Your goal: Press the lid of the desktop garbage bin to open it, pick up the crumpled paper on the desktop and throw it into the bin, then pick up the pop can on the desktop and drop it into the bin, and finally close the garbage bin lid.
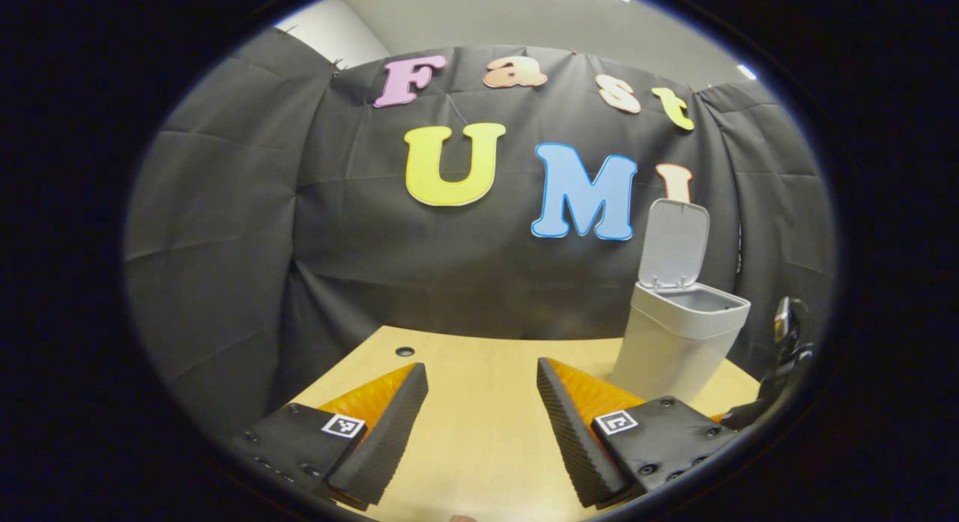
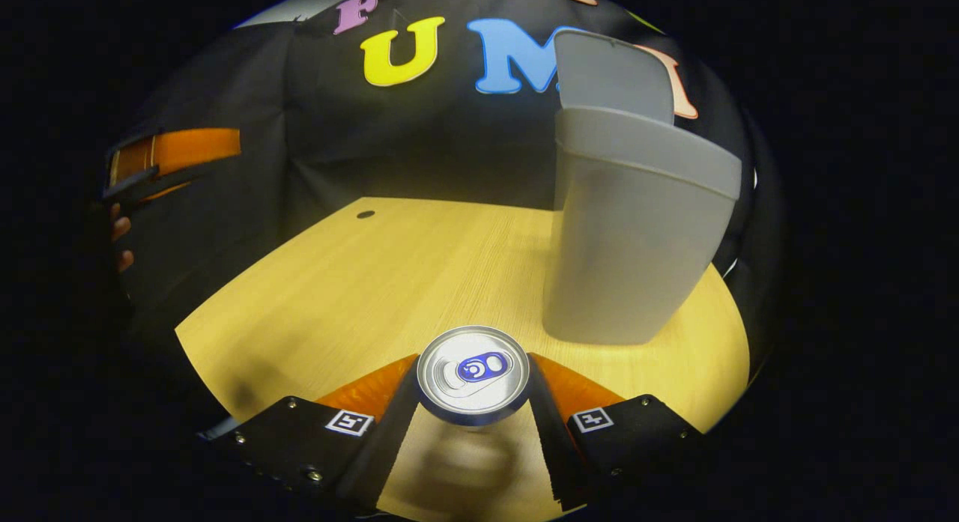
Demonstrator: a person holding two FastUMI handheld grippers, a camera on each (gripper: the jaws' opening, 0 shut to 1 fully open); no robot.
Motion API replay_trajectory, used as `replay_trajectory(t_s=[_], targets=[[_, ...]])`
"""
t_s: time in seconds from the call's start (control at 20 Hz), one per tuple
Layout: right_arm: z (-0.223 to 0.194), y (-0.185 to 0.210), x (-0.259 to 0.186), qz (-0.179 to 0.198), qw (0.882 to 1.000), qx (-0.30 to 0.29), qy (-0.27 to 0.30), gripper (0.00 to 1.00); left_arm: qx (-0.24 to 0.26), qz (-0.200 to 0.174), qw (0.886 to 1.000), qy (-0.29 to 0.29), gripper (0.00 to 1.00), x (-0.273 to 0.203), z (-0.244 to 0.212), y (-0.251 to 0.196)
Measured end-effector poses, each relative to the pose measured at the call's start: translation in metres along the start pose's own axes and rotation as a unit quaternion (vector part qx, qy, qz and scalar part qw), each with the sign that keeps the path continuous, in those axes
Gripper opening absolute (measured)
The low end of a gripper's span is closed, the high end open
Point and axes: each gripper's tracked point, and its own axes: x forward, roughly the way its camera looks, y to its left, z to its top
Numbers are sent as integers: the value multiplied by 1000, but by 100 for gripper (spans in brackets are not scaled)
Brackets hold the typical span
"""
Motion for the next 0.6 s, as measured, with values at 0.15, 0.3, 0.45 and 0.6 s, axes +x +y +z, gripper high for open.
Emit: replay_trajectory(t_s=[0.15, 0.3, 0.45, 0.6], targets=[[42, -9, -15, -4, 999, -2, -47, 81, -4, -2, 1000, -2, 96, 1, -1, -5], [86, -20, -28, -13, 996, -10, -93, 81, -4, -3, 1000, -5, 96, 0, -1, -9], [120, -27, -40, -19, 991, -17, -134, 81, -1, -4, 1000, -6, 96, 1, 0, -12], [155, -37, -50, -31, 984, -27, -175, 81, -2, -2, 1000, -6, 96, 0, 0, -12]])
